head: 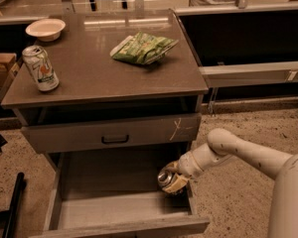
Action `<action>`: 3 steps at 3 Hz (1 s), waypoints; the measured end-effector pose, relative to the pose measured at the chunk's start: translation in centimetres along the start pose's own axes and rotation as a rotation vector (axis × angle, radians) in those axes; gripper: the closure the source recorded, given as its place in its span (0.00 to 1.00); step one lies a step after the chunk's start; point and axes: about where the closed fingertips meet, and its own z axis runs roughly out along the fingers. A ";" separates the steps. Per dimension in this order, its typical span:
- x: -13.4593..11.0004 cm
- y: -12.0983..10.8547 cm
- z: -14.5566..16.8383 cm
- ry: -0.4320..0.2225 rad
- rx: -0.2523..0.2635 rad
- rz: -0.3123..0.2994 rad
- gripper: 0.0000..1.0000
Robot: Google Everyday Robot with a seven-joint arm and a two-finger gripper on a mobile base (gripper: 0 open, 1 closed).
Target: Place pepsi can into middle drawer
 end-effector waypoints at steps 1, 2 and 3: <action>0.0 0.0 0.0 0.000 0.000 0.000 0.61; 0.0 0.0 0.0 0.000 -0.001 0.000 0.30; 0.0 0.0 0.0 0.000 -0.001 0.000 0.06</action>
Offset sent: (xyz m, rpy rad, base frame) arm -0.0001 0.0002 -0.0001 0.0001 0.0002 0.0004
